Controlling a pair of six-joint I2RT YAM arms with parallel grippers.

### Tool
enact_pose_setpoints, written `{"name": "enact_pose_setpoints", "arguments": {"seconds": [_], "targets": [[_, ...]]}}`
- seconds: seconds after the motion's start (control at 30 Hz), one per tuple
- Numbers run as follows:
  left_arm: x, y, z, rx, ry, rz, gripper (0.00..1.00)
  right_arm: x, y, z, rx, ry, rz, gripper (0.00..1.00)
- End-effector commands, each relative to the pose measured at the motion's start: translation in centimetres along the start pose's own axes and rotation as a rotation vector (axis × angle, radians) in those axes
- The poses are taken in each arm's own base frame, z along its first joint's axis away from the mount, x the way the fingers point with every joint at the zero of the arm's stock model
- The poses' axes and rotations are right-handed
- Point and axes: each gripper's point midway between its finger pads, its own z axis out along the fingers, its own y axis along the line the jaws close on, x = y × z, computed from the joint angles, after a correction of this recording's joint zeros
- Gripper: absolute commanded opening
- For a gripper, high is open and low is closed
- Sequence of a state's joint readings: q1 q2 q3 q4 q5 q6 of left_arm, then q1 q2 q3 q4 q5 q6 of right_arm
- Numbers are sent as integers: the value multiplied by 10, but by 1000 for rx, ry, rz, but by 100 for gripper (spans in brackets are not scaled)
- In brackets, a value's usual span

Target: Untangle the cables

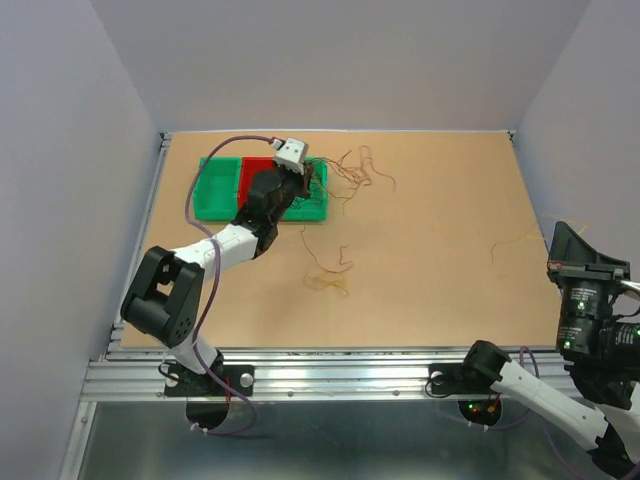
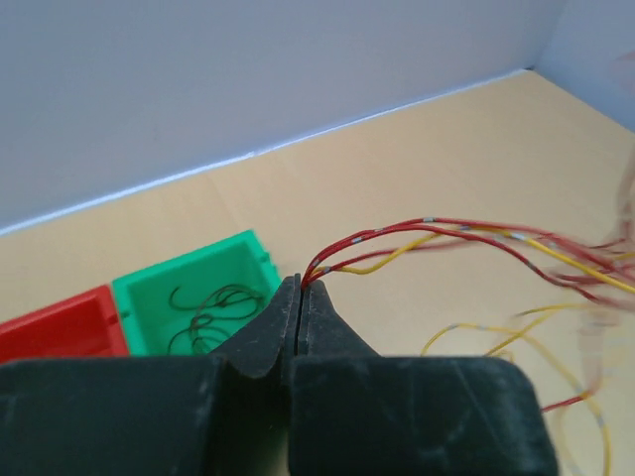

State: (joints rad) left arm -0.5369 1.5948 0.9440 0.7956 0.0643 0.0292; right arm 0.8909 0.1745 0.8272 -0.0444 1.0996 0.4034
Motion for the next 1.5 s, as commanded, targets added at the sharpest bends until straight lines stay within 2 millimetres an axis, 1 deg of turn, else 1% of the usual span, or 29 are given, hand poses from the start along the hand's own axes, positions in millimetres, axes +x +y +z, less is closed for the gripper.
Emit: {"name": "enact_pose_setpoints", "arguments": {"seconds": [0.0, 0.03, 0.1, 0.2, 0.3, 0.33, 0.4, 0.43, 0.53, 0.63, 0.67, 0.73, 0.77, 0.8, 0.83, 0.87, 0.9, 0.93, 0.97, 1.0, 1.03, 1.13, 1.2, 1.23, 1.27, 1.3, 1.33, 1.37, 1.47], "targets": [[-59, 43, -24, -183, -177, -136, 0, -24, -24, -5, 97, -74, 76, 1], [-55, 50, -32, -205, -184, -157, 0, -25, -28, -6, 111, -83, 87, 0], [-79, 60, -47, -217, -262, -186, 0, -26, -30, -7, 108, -85, 100, 1], [-94, 48, -59, -148, -306, -165, 0, -25, -26, -7, 90, -77, 97, 1], [-98, 7, -63, 76, -310, -135, 0, -13, -14, -3, 53, -44, 54, 1], [-98, -19, -64, 203, -296, -115, 0, -8, -5, -2, 18, -23, 39, 1], [-94, -42, -64, 299, -268, -90, 0, 3, 6, 2, -8, 7, -8, 1], [-90, -65, -65, 361, -248, -47, 0, 10, 13, 3, -36, 27, -23, 1], [-87, -92, -70, 431, -239, 12, 0, 25, 25, 6, -77, 68, -57, 1], [-76, -128, -77, 550, -216, 105, 0, 38, 37, 10, -102, 99, -110, 1], [-64, -138, -78, 582, -170, 127, 0, 42, 39, 12, -104, 107, -126, 1], [-43, -174, -85, 666, -132, 226, 0, 53, 46, 14, -121, 133, -168, 0], [-38, -169, -80, 635, -120, 252, 0, 56, 48, 15, -125, 140, -179, 0], [-27, -179, -80, 650, -112, 312, 0, 59, 50, 15, -132, 148, -187, 1], [-21, -180, -78, 651, -100, 340, 4, 66, 53, 16, -142, 162, -201, 1], [-5, -181, -78, 668, -36, 363, 8, 69, 55, 17, -147, 170, -208, 1], [4, -183, -77, 685, 1, 396, 16, 72, 57, 17, -155, 179, -214, 1], [6, -186, -68, 699, 22, 431, 27, 79, 61, 16, -178, 199, -227, 0], [20, -185, -69, 716, 82, 436, 67, 83, 66, 16, -202, 215, -237, 1], [22, -186, -68, 723, 87, 445, 86, 87, 71, 14, -232, 233, -249, 0], [29, -188, -71, 744, 91, 463, 99, 93, 80, 11, -288, 261, -260, 1], [21, -184, -71, 709, 62, 451, 99, 113, 92, 9, -344, 320, -302, 0], [2, -178, -70, 659, 16, 438, 99, 126, 97, 10, -360, 353, -339, 0], [4, -171, -71, 620, 16, 430, 99, 132, 100, 9, -373, 372, -350, 0], [-10, -167, -71, 587, -31, 413, 99, 137, 100, 9, -379, 389, -363, 1], [-24, -162, -75, 561, -74, 401, 99, 146, 102, 8, -390, 411, -378, 0], [-21, -158, -80, 552, -80, 388, 99, 149, 106, 7, -405, 422, -378, 0], [-30, -153, -82, 541, -105, 364, 99, 158, 110, 4, -433, 452, -386, 0], [-46, -157, -98, 611, -155, 345, 99, 169, 119, -1, -488, 494, -382, 0]]}}
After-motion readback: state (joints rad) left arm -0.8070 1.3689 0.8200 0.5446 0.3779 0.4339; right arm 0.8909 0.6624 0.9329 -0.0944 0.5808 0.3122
